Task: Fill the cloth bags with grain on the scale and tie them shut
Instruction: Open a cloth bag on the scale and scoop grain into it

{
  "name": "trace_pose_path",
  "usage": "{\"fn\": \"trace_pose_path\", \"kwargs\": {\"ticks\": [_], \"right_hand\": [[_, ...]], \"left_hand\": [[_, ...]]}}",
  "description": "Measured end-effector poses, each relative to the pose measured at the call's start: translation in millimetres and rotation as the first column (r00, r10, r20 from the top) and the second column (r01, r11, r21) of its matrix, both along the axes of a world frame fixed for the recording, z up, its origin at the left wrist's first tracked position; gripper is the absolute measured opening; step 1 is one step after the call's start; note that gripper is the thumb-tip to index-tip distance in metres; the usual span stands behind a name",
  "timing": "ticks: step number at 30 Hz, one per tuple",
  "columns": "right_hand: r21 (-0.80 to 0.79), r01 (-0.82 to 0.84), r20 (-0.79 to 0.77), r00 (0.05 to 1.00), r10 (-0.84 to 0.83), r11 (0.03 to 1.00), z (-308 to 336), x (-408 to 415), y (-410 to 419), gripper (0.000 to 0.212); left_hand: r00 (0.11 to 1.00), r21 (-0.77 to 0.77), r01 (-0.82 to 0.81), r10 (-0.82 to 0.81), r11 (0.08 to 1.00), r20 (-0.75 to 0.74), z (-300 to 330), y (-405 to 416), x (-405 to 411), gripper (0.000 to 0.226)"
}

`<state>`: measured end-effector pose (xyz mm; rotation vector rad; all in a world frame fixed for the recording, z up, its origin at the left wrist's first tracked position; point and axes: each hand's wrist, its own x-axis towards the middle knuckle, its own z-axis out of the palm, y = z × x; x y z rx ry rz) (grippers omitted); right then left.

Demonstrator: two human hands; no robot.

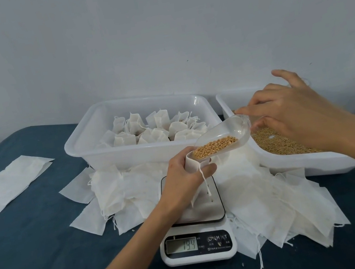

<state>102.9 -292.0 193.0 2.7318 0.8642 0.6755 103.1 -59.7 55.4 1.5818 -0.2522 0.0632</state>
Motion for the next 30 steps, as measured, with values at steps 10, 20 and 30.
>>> {"fn": "trace_pose_path", "kwargs": {"ticks": [10,20,30], "right_hand": [[0.009,0.001,-0.001,1.000,-0.001,1.000,-2,0,0,0.034],[0.195,0.013,-0.159,0.987,0.018,0.981,-33,12,-15,0.026],[0.117,-0.002,-0.055,0.998,0.008,0.993,-25,11,-12,0.036]], "left_hand": [[1.000,-0.015,0.004,-0.004,1.000,0.011,0,1,0,0.030],[1.000,0.008,-0.007,0.007,1.000,0.014,-2,2,2,0.027],[1.000,-0.006,0.009,-0.009,1.000,-0.013,-1,2,1,0.035]]}}
